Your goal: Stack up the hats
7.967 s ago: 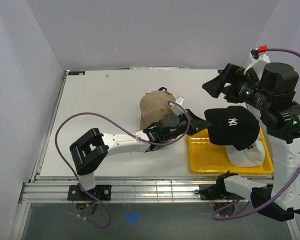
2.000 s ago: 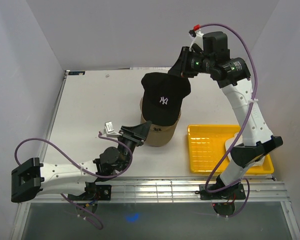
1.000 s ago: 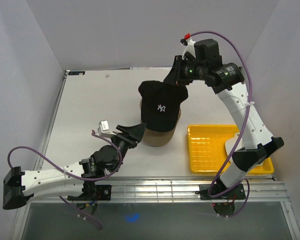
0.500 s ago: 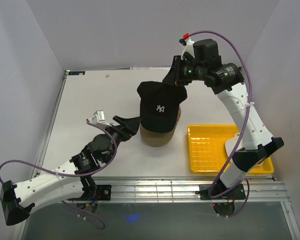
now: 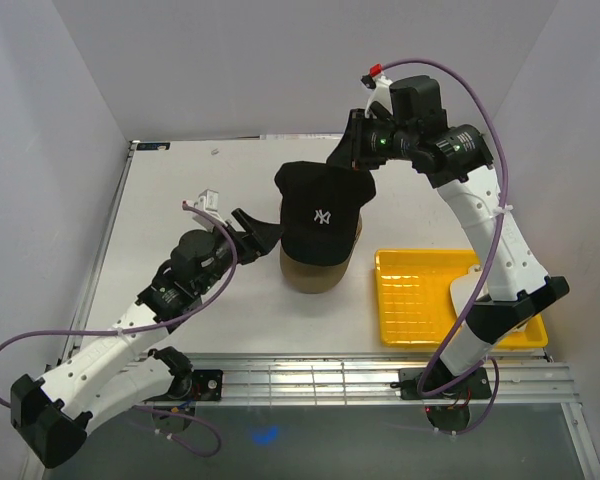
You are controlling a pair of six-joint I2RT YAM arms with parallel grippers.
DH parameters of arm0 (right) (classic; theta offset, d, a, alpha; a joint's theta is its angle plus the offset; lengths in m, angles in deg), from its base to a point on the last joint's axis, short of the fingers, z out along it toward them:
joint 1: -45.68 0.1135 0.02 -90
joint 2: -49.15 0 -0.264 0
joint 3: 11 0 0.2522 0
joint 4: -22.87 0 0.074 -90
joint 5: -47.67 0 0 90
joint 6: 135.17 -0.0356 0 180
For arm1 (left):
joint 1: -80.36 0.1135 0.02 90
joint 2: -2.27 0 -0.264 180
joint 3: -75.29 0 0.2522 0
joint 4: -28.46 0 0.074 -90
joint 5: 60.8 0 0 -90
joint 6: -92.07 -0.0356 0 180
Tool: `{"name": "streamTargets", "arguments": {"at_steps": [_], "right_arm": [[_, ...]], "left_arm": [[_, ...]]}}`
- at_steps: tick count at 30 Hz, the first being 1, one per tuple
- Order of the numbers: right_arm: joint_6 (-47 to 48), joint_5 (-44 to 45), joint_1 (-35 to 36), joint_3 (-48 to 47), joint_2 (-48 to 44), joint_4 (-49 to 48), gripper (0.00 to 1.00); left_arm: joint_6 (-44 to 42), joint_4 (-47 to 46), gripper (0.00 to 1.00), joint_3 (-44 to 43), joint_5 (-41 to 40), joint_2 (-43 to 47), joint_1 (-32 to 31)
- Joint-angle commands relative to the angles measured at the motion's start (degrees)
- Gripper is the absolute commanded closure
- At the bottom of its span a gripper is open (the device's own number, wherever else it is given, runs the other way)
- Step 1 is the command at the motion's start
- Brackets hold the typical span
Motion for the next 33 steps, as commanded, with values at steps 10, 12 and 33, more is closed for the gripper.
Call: {"name": "streamTargets", "arguments": {"at_steps": [10, 12, 33], "right_arm": [[-0.17, -1.98, 0.46, -2.65, -1.98, -0.90, 0.92], [-0.43, -2.42, 0.46, -2.65, -1.98, -0.90, 0.92], [-1.93, -3.74, 0.64, -0.02, -3.91, -2.65, 0.92]], "left_arm": [[3.05, -9.46, 0.21, 4.06, 26.06, -2.35, 8.65], [3.92, -10.87, 0.21, 5.03, 27.38, -2.61, 8.82], [9.55, -26.69, 0.22, 12.59, 34.41, -4.02, 9.26]]}}
